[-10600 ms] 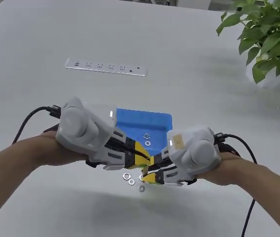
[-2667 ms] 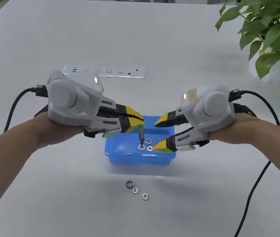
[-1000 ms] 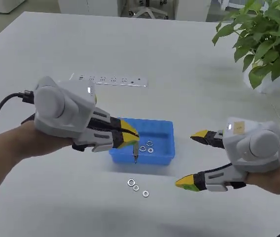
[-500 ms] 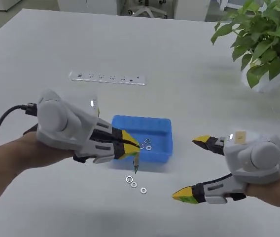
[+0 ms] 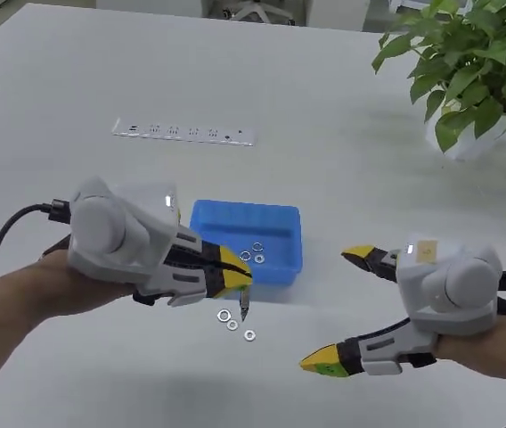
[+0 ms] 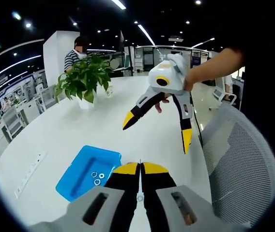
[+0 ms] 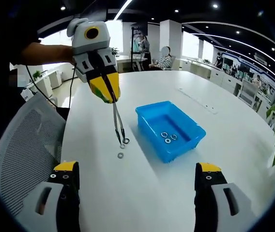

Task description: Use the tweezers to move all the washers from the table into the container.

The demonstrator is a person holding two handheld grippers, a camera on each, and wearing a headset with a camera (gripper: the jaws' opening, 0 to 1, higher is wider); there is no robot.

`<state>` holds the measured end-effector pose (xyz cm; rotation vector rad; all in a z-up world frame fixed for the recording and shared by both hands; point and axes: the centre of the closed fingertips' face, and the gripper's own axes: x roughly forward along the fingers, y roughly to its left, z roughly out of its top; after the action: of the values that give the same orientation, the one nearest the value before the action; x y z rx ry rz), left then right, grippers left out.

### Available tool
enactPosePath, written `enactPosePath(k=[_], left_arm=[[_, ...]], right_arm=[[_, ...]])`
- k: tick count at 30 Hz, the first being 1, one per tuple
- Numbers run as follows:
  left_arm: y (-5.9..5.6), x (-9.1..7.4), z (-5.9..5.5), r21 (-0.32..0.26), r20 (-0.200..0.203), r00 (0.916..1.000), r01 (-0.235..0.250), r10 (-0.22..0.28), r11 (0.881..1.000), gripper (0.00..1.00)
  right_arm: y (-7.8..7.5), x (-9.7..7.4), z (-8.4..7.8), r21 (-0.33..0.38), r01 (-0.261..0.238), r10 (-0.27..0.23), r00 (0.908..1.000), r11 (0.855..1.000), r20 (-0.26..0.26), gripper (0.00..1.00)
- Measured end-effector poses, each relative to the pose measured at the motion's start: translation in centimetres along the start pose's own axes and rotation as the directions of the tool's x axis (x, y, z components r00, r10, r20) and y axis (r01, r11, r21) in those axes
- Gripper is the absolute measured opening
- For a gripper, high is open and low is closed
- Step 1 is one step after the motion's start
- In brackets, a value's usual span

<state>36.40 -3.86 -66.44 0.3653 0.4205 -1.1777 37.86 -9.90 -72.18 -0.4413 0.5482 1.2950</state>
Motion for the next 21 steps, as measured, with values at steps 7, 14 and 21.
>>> enactPosePath(k=[7,14,21], left_arm=[[-0.3,0.6,-0.3,-0.006,-0.003,0.9999,0.012,-0.012,1.0,0.05],[-0.5,1.3,-0.9,-0.009,-0.012,0.9997,0.022,-0.022,1.0,0.05],[-0.4,1.9,-1.5,-0.007,-0.023,0.9993,0.029,-0.029,1.0,0.05]], right_arm=[[0.5,0.1,-0.7,0.008,-0.004,0.004,0.9999,1.0,-0.016,1.0],[0.5,0.0,-1.0,0.016,-0.003,0.004,0.9998,1.0,-0.02,1.0],[0.4,-0.1,-1.3,0.023,0.0,0.001,0.9997,1.0,-0.023,1.0]])
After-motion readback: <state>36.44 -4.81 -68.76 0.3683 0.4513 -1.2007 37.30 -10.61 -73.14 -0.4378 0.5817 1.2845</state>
